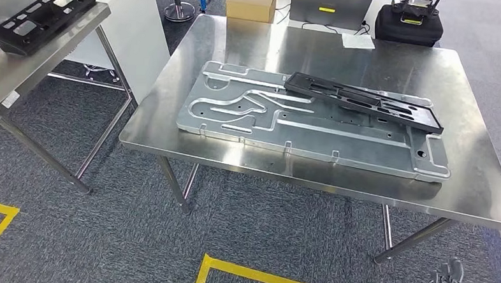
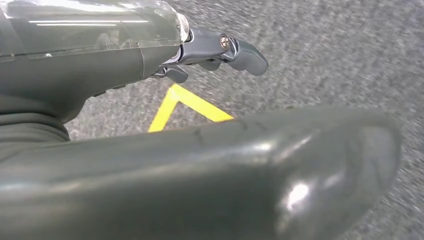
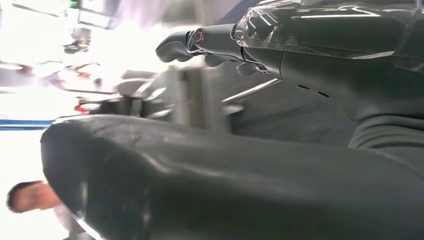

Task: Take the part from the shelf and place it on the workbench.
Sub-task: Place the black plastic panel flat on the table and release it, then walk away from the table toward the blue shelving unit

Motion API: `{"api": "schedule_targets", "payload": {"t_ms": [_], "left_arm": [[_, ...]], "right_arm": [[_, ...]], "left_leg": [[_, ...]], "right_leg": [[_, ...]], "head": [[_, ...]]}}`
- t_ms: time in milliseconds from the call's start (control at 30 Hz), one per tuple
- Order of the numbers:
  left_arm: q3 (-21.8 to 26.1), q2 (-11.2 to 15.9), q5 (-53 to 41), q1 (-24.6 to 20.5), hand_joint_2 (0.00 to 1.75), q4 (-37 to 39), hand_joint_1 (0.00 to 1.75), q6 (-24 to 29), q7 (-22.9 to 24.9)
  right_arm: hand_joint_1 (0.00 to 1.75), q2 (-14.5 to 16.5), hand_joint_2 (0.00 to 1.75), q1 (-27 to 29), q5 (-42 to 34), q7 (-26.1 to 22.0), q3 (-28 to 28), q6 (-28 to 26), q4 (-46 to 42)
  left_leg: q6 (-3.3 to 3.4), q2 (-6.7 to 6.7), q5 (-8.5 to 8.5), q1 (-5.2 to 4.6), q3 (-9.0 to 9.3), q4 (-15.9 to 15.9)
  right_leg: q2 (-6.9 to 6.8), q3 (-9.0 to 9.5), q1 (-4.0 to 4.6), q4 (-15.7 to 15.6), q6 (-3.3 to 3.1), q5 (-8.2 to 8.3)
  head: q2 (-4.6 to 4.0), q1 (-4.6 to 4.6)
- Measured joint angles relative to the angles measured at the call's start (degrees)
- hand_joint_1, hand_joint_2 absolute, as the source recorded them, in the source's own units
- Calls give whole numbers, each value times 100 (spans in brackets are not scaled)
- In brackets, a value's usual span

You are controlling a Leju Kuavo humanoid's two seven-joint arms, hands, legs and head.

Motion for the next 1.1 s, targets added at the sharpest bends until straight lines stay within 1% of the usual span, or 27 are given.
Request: {"api": "schedule_targets", "payload": {"t_ms": [33,67,100,167,233,300,333,400,433,467,500,533,567,600,633,667,700,733,800,833,867,933,967,1000,1033,1067,1100], "left_arm": [[1,-8,-1,1,0,0,0,-2,1],[2,-18,-1,1,0,0,0,-3,1],[5,-32,-1,-3,0,0,0,-1,2],[14,-61,2,-12,0,0,0,4,7],[28,-80,5,-14,0,0,0,11,24],[47,-89,4,9,0,-3,0,21,52],[57,-94,3,24,0,-4,0,26,68],[74,-104,-1,41,0,-7,0,34,95],[80,-111,-1,41,0,-7,0,37,102],[83,-118,-2,39,0,-7,0,38,105],[84,-124,-4,39,0,-7,0,38,105],[84,-130,-8,39,0,-7,0,38,105],[85,-133,-17,39,0,-7,0,41,105],[85,-136,-28,37,0,-7,0,46,105],[85,-136,-39,28,0,-8,0,53,104],[85,-136,-49,16,0,-10,0,62,103],[84,-136,-55,4,0,-13,0,69,101],[84,-136,-60,-4,0,-15,0,76,98],[83,-140,-68,0,0,-16,0,84,100],[84,-144,-71,5,0,-16,0,86,103],[84,-148,-70,9,0,-16,0,86,108],[85,-152,-70,9,0,-17,0,86,117],[85,-151,-69,11,0,-17,0,87,126],[85,-151,-68,17,0,-17,0,87,139],[86,-150,-67,24,0,-17,0,88,154],[87,-150,-66,29,0,-17,0,86,171],[89,-149,-64,29,0,-17,0,82,188]], "right_arm": [[0,1,0,-29,105,4,-37,7,156],[0,1,0,-61,192,1,-94,54,309],[0,2,0,-101,238,-8,-170,113,464],[0,8,0,-194,226,-17,-366,169,779],[0,19,0,-269,207,-21,-570,101,1085],[0,34,0,-332,279,-1,-742,-35,1371],[0,43,0,-384,341,26,-820,-107,1514],[0,60,0,-498,504,83,-976,-228,1826],[0,64,0,-559,583,112,-1064,-262,2002],[0,68,0,-622,665,139,-1169,-278,2197],[0,70,0,-698,750,165,-1288,-282,2405],[0,70,0,-790,859,192,-1424,-290,2626],[0,71,0,-888,1019,220,-1569,-320,2853],[0,71,0,-1000,1263,251,-1730,-386,3094],[0,73,0,-1126,1571,287,-1901,-478,3344],[0,77,0,-1258,1950,335,-2096,-591,3610],[0,80,0,-1401,2365,399,-2328,-698,3906],[0,84,0,-1545,2749,466,-2571,-790,4201],[0,83,0,-1830,3399,635,-3099,-953,4840],[0,72,0,-1956,3626,732,-3336,-1039,5144],[0,58,0,-2068,3820,852,-3559,-1134,5453],[0,5,0,-2233,4131,1111,-3914,-1314,5996],[0,-25,0,-2300,4272,1258,-4064,-1393,6251],[0,-61,0,-2364,4413,1439,-4199,-1462,6500],[0,-98,0,-2428,4546,1639,-4318,-1520,6740],[0,-134,0,-2488,4671,1853,-4422,-1562,6966],[0,-169,0,-2545,4781,2063,-4504,-1587,7169]], "left_leg": [[-10,-15,55,-1,-109,44],[-24,-37,103,-1,-220,100],[-42,-62,144,0,-327,166],[-90,-124,209,-13,-500,293],[-148,-181,282,-24,-574,353],[-209,-219,326,-10,-612,372],[-243,-207,223,3,-658,447],[-319,-144,-283,40,-817,896],[-359,-117,-585,59,-911,1251],[-393,-104,-788,78,-978,1608],[-418,-92,-848,96,-986,1869],[-432,-81,-773,110,-912,1975],[-434,-67,-608,119,-735,1874],[-422,-38,-441,123,-460,1575],[-394,27,-377,116,-103,1126],[-353,95,-410,96,236,643],[-304,154,-481,71,477,274],[-250,188,-559,44,612,44],[-139,152,-513,26,599,-57],[-84,129,-458,30,572,-77],[-32,110,-394,36,535,-98],[35,64,-295,24,425,-94],[51,34,-259,10,361,-75],[55,-3,-231,-5,298,-49],[53,-40,-212,-15,242,-12],[49,-80,-202,-22,196,33],[43,-119,-199,-27,158,83]], "right_leg": [[5,93,1,65,1,117],[14,284,-1,-71,-2,298],[47,560,-5,-380,-13,425],[150,1116,1,-1153,-45,371],[189,1329,15,-1535,-82,216],[117,1275,4,-1562,-147,286],[80,1223,-3,-1568,-191,349],[9,1074,-23,-1577,-247,481],[-18,988,-23,-1574,-254,546],[-56,902,-22,-1569,-246,608],[-97,816,-21,-1561,-236,670],[-137,729,-20,-1550,-223,730],[-175,648,-19,-1539,-209,785],[-205,578,-19,-1531,-191,831],[-231,528,-17,-1522,-169,873],[-256,497,-14,-1517,-140,908],[-286,489,-13,-1519,-102,945],[-322,494,-18,-1525,-62,984],[-359,510,-43,-1535,29,1045],[-305,485,-54,-1481,63,996],[-217,420,-59,-1323,88,857],[-37,164,-55,-677,101,381],[0,29,-50,-291,100,167],[12,-43,-45,-26,98,54],[19,-9,-41,35,91,56],[26,141,-38,-138,76,160],[53,386,-34,-502,51,323]], "head": [[0,-1],[0,0],[0,0],[0,-5],[0,9],[0,31],[0,24],[0,5],[0,-4],[0,-7],[0,-6],[0,-7],[0,-7],[0,-7],[0,-7],[0,-6],[0,0],[0,-3],[0,-9],[0,-15],[0,-12],[0,2],[0,6],[0,7],[0,7],[0,8],[0,8]]}}
